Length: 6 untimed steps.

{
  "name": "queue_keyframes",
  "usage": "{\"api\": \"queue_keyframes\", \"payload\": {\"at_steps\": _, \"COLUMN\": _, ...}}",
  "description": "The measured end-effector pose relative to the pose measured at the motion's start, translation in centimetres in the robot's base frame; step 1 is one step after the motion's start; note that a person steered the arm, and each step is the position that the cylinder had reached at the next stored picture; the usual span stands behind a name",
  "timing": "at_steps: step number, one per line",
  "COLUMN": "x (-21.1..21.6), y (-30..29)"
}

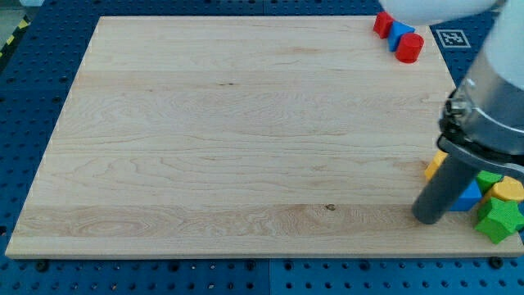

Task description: Push the blue cube along with the yellow hexagon closer to the red circle

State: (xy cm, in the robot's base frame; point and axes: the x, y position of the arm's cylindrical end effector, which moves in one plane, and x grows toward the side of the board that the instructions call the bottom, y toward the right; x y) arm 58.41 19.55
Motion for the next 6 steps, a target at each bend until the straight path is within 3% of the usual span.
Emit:
{"api": "queue_keyframes", "payload": {"at_steps": 2, "x": 0.8, "y": 3.7}}
{"api": "queue_keyframes", "payload": {"at_steps": 6, "x": -8.1, "y": 3.9}}
